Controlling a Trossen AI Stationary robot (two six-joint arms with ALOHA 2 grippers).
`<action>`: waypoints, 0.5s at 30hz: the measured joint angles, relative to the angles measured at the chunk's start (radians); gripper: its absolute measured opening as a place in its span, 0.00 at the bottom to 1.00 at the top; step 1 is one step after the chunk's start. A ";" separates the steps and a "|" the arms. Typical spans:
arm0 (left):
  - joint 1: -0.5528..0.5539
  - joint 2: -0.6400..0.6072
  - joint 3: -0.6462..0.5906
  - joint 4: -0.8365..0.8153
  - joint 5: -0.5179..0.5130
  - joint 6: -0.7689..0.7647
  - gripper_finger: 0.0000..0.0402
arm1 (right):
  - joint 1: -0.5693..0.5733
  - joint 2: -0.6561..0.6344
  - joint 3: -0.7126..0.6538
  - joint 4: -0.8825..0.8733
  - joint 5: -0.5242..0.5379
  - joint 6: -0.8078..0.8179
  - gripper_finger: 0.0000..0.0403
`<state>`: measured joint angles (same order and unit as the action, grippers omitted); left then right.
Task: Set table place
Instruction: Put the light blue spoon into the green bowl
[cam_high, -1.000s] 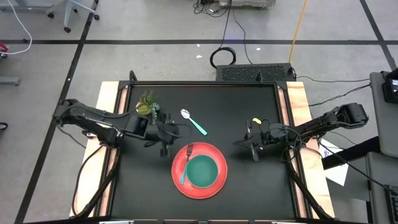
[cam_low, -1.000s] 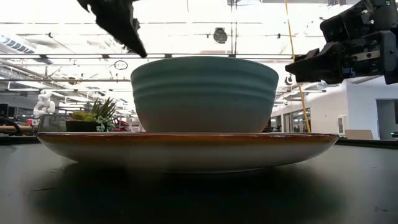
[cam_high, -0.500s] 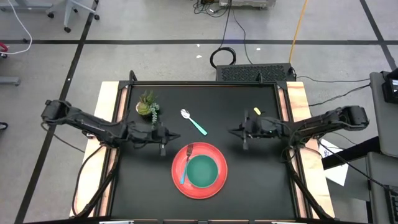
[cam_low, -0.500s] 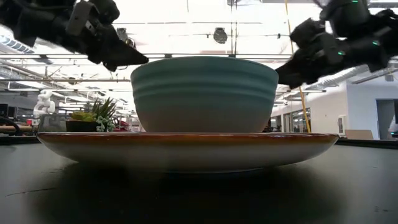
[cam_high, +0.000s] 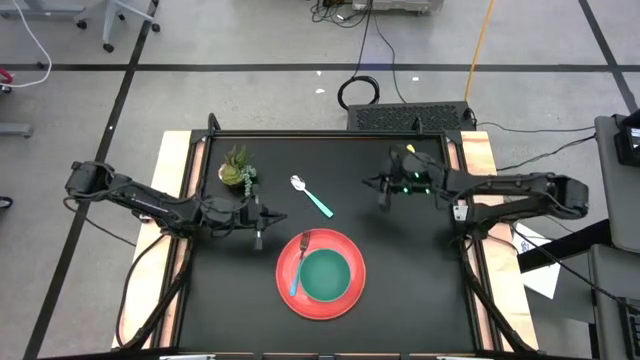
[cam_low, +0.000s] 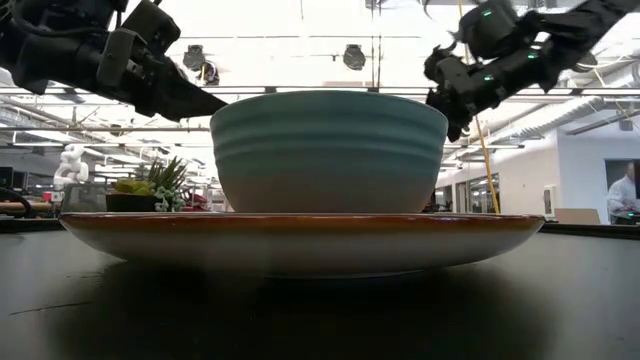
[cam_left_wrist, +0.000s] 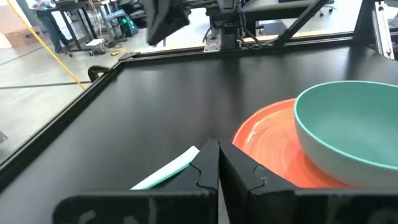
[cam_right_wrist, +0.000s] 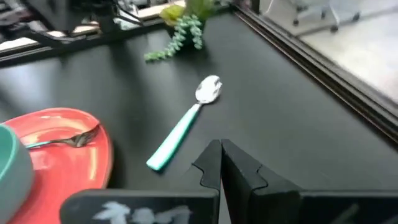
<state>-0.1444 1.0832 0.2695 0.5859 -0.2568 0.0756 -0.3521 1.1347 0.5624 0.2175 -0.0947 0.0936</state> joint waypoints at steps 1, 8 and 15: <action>0.000 0.000 0.000 -0.001 0.000 -0.004 0.04 | -0.023 0.020 0.025 -0.027 -0.030 0.000 0.00; 0.000 0.000 0.000 -0.007 0.012 -0.010 0.03 | -0.092 0.209 0.157 -0.051 -0.229 0.026 0.00; 0.000 0.000 0.000 -0.006 0.012 -0.025 0.03 | -0.099 0.421 0.375 -0.171 -0.278 0.017 0.00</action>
<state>-0.1444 1.0832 0.2695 0.5795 -0.2443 0.0508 -0.4515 1.5561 0.9375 0.0463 -0.3722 0.1103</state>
